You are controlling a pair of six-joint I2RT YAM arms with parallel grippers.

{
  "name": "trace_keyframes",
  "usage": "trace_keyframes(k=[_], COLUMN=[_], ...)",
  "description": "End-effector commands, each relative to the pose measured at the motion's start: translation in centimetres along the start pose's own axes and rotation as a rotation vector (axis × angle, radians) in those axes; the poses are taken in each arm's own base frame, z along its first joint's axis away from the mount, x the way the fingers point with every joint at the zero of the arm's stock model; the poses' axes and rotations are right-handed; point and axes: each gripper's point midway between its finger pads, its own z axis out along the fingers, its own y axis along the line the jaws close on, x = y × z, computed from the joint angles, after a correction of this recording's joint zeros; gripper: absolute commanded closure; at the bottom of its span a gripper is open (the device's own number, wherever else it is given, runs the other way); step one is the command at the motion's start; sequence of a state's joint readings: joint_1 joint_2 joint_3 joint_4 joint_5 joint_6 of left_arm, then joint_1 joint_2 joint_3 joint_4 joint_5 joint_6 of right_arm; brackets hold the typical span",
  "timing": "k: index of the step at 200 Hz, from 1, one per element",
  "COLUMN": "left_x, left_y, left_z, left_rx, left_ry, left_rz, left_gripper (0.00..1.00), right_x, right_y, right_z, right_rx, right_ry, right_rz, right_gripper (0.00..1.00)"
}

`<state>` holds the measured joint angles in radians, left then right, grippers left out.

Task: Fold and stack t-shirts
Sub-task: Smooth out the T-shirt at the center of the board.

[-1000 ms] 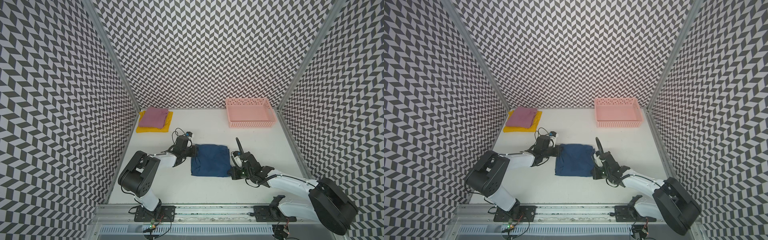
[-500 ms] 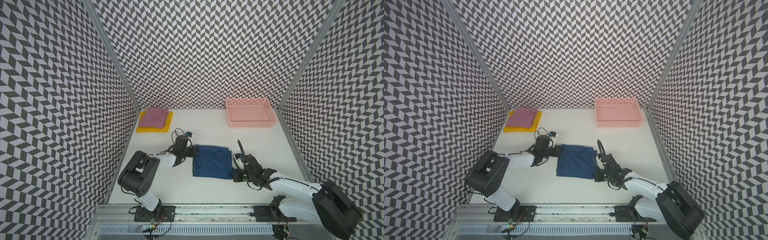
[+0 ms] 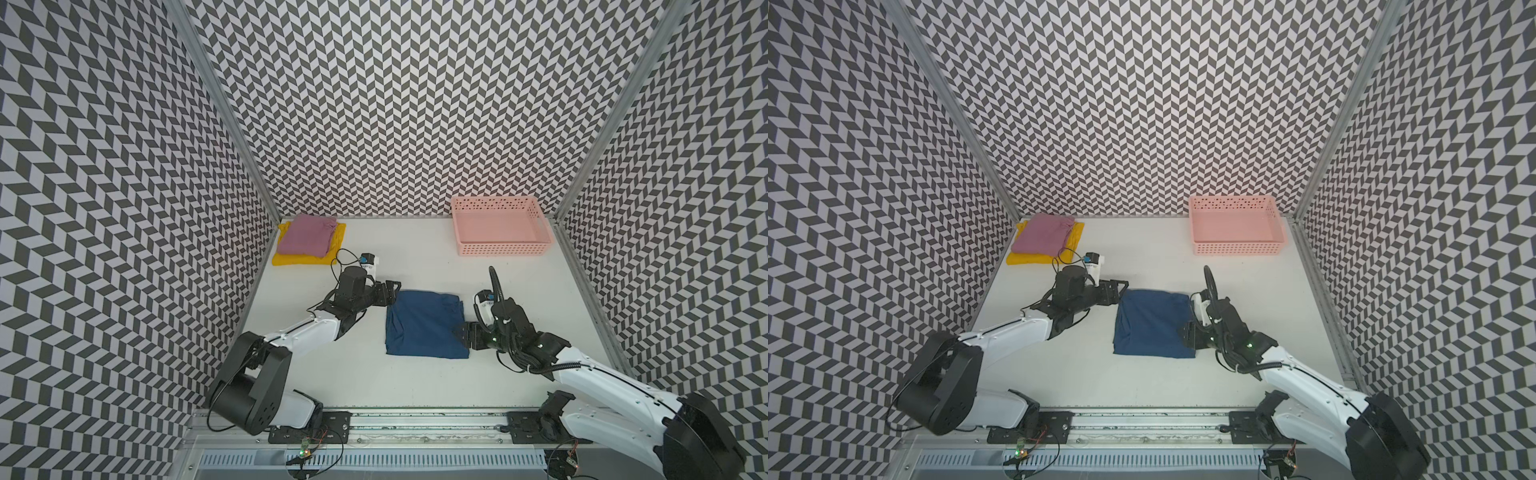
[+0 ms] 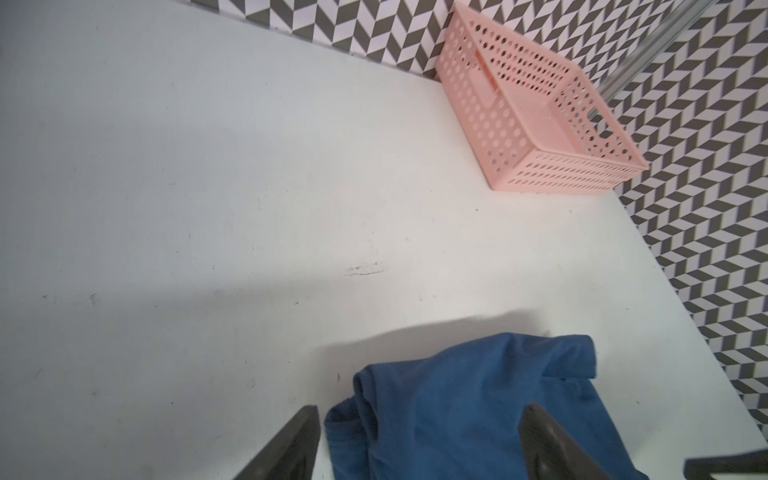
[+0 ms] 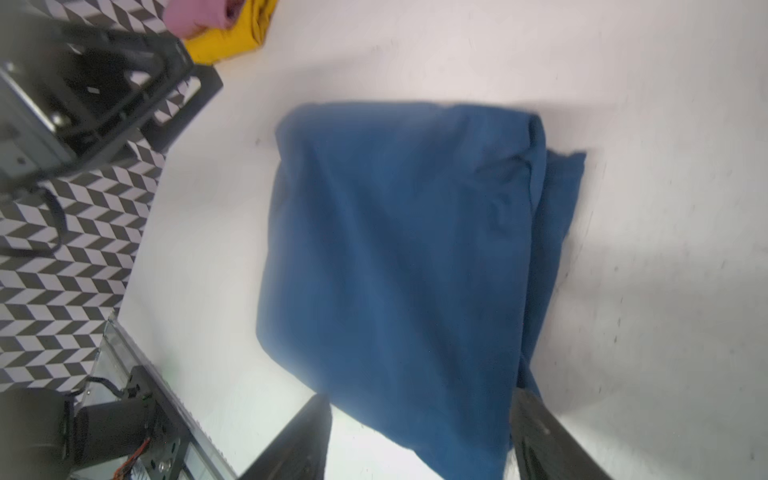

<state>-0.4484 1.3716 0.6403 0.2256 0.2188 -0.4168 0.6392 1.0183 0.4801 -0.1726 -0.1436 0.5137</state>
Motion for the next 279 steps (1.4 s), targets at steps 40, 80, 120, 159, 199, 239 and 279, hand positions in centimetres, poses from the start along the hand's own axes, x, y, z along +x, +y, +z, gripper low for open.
trace_keyframes(k=[40, 80, 120, 159, 199, 239, 279], left_x=[9.9, 12.0, 11.8, 11.7, 12.0, 12.0, 12.0], left_y=[-2.1, -1.9, -1.5, -1.5, -1.5, -1.8, -1.9], left_z=[-2.0, -3.1, -3.4, -2.8, -2.5, -2.0, -1.8], left_rx=[0.023, -0.005, -0.024, -0.025, -0.023, -0.012, -0.006], left_ry=[0.255, 0.293, 0.283, 0.289, 0.302, 0.31, 0.314], left_rz=[-0.029, -0.029, -0.017, -0.008, 0.0, 0.003, 0.009], left_gripper=[0.34, 0.36, 0.36, 0.37, 0.37, 0.38, 0.39], right_x=[-4.7, -7.2, -7.7, -7.4, -6.9, -6.3, -8.0], right_y=[0.5, 0.7, -0.8, -2.7, -3.3, -3.5, -3.8], right_z=[4.7, 7.8, 9.5, 10.6, 10.3, 8.7, 5.9], right_rx=[0.045, 0.033, 0.057, 0.064, 0.086, 0.109, 0.169], right_ry=[-0.044, -0.047, -0.035, 0.005, 0.012, 0.015, -0.054], right_rz=[-0.063, -0.097, -0.104, -0.074, -0.076, -0.078, -0.081], right_gripper=[0.34, 0.38, 0.39, 0.41, 0.41, 0.42, 0.4])
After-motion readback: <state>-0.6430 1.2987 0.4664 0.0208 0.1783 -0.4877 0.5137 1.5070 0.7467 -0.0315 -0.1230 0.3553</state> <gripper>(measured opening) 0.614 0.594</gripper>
